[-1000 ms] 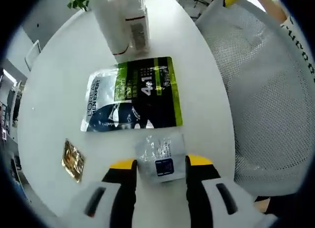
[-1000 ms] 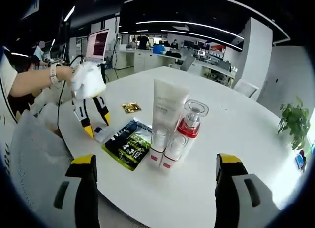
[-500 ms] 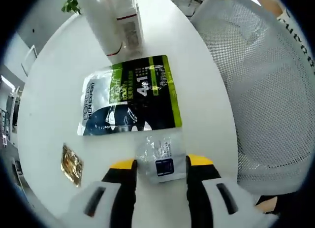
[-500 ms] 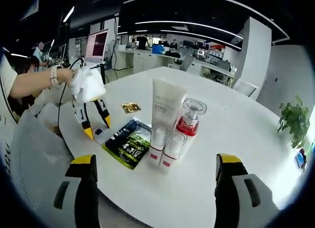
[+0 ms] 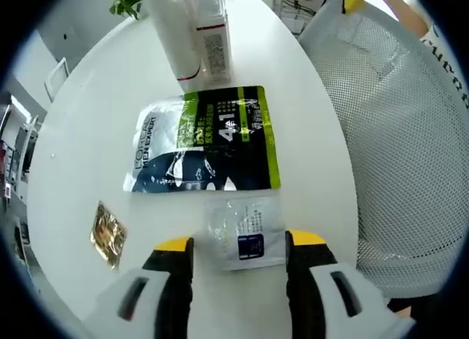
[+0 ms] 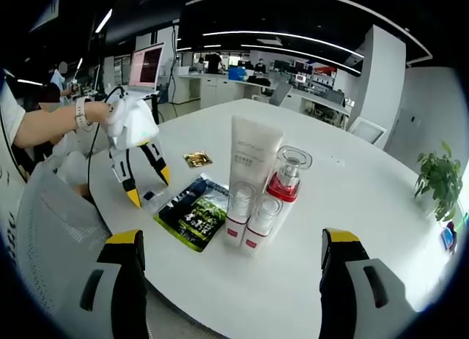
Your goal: Arrange the skincare products in the storage area until every visible bottle or jar stands upright without overlapping.
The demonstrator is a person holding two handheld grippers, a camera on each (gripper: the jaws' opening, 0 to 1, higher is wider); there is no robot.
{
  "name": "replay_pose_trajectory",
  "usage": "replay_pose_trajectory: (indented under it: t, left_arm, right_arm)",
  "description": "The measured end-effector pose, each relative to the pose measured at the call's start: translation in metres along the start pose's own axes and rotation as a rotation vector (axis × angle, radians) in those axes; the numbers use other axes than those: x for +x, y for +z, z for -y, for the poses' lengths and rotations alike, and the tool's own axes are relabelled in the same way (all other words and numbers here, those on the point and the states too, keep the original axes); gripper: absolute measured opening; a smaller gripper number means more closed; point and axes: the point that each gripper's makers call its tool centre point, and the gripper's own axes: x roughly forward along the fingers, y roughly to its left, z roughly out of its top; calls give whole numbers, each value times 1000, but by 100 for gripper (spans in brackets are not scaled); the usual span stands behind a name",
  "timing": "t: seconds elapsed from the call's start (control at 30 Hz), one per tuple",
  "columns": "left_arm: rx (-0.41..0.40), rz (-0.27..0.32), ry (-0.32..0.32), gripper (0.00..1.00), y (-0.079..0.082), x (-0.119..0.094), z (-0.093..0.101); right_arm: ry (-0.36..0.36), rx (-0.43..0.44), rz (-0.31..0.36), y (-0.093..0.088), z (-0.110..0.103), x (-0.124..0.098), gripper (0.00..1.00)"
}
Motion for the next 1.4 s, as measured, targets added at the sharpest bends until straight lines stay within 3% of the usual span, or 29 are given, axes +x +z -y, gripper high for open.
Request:
replay_pose_trajectory:
  t: [0.37, 0.5, 0.67, 0.83, 0.97, 1.1, 1.4]
  left_arm:
    - [-56, 63, -20, 57, 4, -1, 7]
    - [-94, 113, -9, 63, 10, -4, 7]
    - [-129, 175, 48, 73, 21, -17, 1]
    - [-179, 229, 107, 77, 25, -30, -5]
    - [-187, 261, 129, 82, 28, -40, -4]
    - [-242, 342, 127, 90, 41, -49, 1]
    - [-293, 397, 220, 99, 44, -66, 0]
  right_arm:
    - [-5, 1, -10, -1, 4, 1, 100]
    - [-6, -4, -16, -1, 4, 2, 100]
    - [-5, -11, -15, 2, 4, 2, 100]
    - [2, -28, -20, 3, 3, 2, 100]
    - [-1, -27, -11, 5, 4, 2, 100]
    - [0, -27, -8, 6, 3, 1, 100]
    - [-6, -23, 1, 5, 4, -3, 100]
